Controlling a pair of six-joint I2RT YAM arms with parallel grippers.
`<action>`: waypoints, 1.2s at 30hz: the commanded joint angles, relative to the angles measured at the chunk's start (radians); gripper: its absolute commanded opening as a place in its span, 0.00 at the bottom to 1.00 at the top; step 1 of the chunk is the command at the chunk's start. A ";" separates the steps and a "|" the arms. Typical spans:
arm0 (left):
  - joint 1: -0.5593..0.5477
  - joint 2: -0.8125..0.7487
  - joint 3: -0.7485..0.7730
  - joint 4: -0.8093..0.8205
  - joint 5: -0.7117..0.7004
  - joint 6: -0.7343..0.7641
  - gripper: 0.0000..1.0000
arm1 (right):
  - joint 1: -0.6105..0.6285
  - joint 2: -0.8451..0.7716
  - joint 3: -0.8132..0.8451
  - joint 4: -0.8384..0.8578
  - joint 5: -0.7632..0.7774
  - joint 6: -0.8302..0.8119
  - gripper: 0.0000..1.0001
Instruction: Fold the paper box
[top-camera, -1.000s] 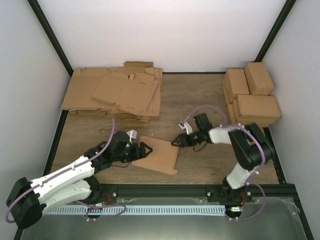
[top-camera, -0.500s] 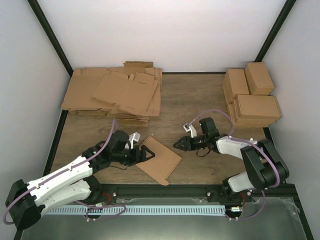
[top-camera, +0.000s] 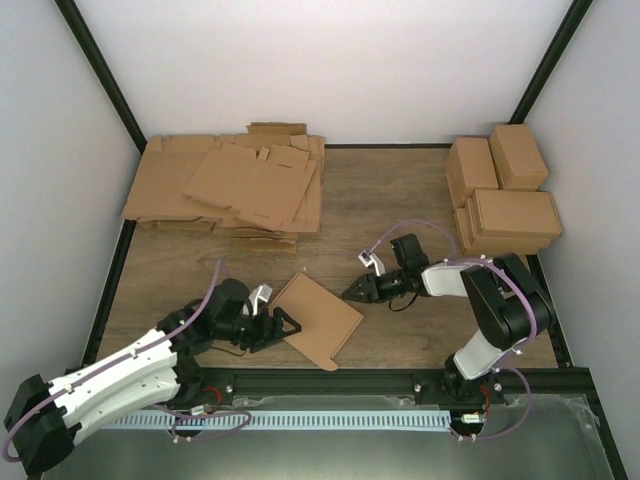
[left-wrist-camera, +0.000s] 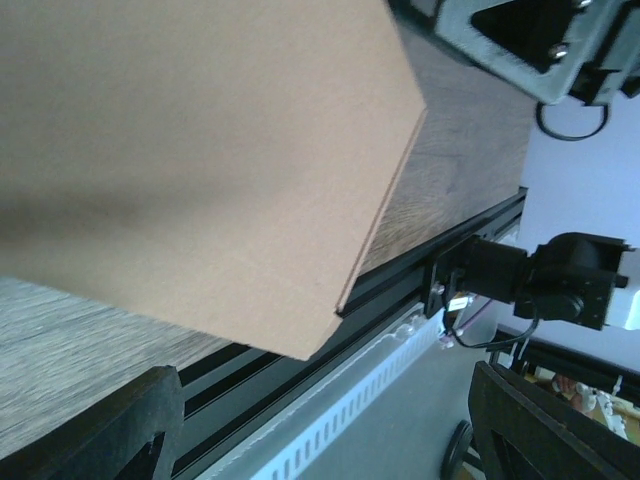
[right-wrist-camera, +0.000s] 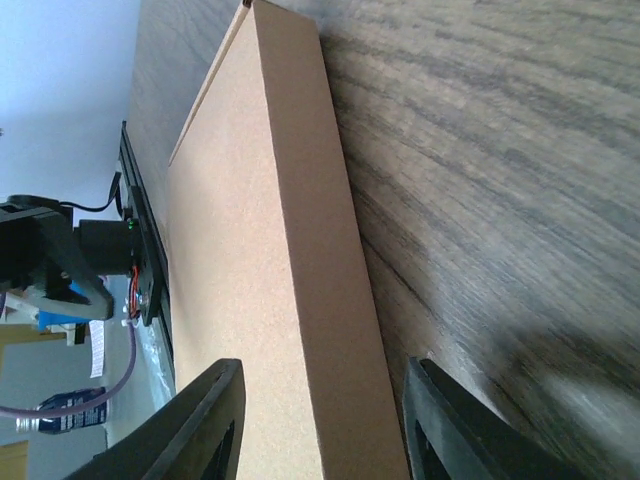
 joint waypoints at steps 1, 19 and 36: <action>-0.008 -0.005 -0.051 0.042 0.043 -0.041 0.81 | 0.019 0.026 -0.005 0.016 -0.050 -0.022 0.45; -0.021 0.015 -0.079 0.087 0.046 -0.053 0.81 | 0.069 0.052 0.003 -0.033 0.064 -0.006 0.34; -0.035 0.031 0.022 0.125 -0.011 -0.050 0.81 | 0.047 0.072 0.021 -0.047 0.207 0.041 0.21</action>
